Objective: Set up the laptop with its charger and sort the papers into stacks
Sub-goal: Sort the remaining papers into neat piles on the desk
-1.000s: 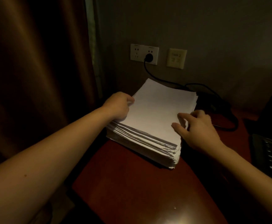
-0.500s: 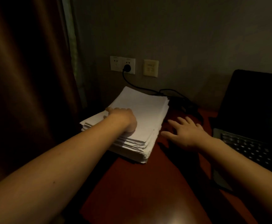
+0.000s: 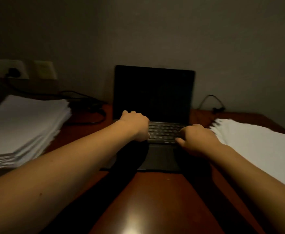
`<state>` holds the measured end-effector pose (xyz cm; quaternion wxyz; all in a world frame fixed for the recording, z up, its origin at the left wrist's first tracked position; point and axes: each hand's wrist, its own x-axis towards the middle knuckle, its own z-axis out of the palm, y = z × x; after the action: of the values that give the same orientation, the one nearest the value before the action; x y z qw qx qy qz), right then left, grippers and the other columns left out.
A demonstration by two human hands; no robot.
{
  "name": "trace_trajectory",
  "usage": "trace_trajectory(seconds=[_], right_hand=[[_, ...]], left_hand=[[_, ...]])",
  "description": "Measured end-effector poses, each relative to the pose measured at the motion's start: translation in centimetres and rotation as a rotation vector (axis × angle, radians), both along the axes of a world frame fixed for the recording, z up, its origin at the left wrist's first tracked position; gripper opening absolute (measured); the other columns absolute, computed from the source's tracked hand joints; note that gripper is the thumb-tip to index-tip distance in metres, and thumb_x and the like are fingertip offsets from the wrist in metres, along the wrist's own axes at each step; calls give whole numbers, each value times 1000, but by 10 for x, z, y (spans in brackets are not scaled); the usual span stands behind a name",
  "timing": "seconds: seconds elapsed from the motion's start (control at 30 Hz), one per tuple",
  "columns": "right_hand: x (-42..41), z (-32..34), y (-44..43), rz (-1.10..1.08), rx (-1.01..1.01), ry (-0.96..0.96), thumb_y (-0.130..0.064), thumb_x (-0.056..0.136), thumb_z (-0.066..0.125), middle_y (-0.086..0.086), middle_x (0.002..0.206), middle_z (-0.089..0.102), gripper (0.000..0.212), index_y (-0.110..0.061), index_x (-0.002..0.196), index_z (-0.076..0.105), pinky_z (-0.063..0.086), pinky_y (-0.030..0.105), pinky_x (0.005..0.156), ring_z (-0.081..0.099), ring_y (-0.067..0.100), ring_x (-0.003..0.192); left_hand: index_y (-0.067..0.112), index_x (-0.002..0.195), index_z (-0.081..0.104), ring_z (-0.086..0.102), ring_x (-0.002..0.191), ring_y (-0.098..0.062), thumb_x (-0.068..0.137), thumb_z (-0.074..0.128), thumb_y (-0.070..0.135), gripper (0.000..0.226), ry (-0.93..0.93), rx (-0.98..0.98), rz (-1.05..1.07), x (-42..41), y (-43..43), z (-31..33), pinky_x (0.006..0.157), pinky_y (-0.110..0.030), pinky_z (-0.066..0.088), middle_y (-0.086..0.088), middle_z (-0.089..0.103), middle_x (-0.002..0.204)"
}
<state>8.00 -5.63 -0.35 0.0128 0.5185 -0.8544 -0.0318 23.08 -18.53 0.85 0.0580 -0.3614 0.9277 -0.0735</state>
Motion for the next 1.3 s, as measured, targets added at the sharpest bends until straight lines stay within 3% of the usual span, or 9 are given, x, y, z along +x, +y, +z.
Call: trace_trajectory(seconds=[0.37, 0.6, 0.67, 0.77, 0.83, 1.0, 1.07, 1.2, 1.3], right_hand=[[-154, -19, 166, -543, -259, -155, -46, 96, 52, 4, 114, 66, 33, -22, 115, 63, 46, 45, 98, 58, 26, 104], [-213, -45, 207, -705, -274, -227, -75, 82, 53, 7, 140, 50, 74, -24, 136, 51, 40, 51, 102, 43, 33, 126], [-227, -42, 211, -793, -257, -262, -81, 75, 56, 12, 145, 44, 90, -20, 140, 46, 39, 52, 104, 38, 36, 131], [-240, -41, 216, -861, -205, -293, -85, 70, 58, 16, 153, 32, 106, -14, 146, 37, 33, 54, 109, 30, 40, 139], [-242, -35, 216, -845, -192, -314, -81, 70, 63, 17, 151, 36, 105, -12, 145, 37, 37, 53, 107, 36, 39, 137], [-245, -23, 217, -744, -421, -759, -39, 78, 82, 20, 100, 71, 49, 0, 101, 61, 59, 36, 77, 70, 27, 78], [-248, -25, 217, -754, -487, -877, -28, 77, 85, 15, 101, 73, 44, -2, 106, 66, 61, 33, 74, 72, 25, 82], [-259, -36, 220, -847, -378, -583, -71, 52, 80, 13, 121, 61, 96, -6, 118, 58, 56, 50, 90, 59, 36, 109], [-260, -37, 222, -867, -404, -516, -74, 52, 78, 13, 120, 60, 95, -9, 118, 58, 52, 51, 93, 55, 37, 110]], left_hand=[[29, 140, 52, 50, 127, -28, 95, 48, 57, 53, 5, 9, -302, -182, 108, -19, 103, -47, 44, -3, 53, 140], [13, 100, 69, 59, 78, -21, 98, 49, 54, 46, 60, 345, -131, -237, 121, -42, 62, -29, 43, -3, 61, 82], [10, 103, 70, 64, 81, -22, 96, 58, 46, 39, 111, 386, -81, -243, 121, -38, 56, -26, 41, -6, 66, 88], [14, 128, 63, 62, 102, -26, 95, 63, 27, 35, 144, 475, -47, -251, 116, -32, 68, -24, 49, -11, 64, 117], [13, 111, 68, 61, 99, -27, 87, 71, 34, 32, 244, 529, 21, -256, 113, -38, 80, -34, 56, -8, 65, 110], [11, 113, 55, 58, 87, -19, 86, 76, 38, 44, 425, 735, 6, -267, 127, -46, 63, -28, 49, -5, 59, 102], [11, 116, 53, 57, 93, -22, 85, 75, 45, 51, 429, 727, -18, -268, 133, -44, 67, -28, 47, -8, 57, 110], [17, 133, 47, 51, 115, -29, 89, 69, 50, 59, 356, 705, -35, -265, 137, -44, 89, -35, 46, -8, 50, 135], [19, 132, 50, 53, 113, -30, 83, 70, 58, 65, 387, 637, 6, -264, 131, -48, 95, -41, 51, -6, 54, 128]])
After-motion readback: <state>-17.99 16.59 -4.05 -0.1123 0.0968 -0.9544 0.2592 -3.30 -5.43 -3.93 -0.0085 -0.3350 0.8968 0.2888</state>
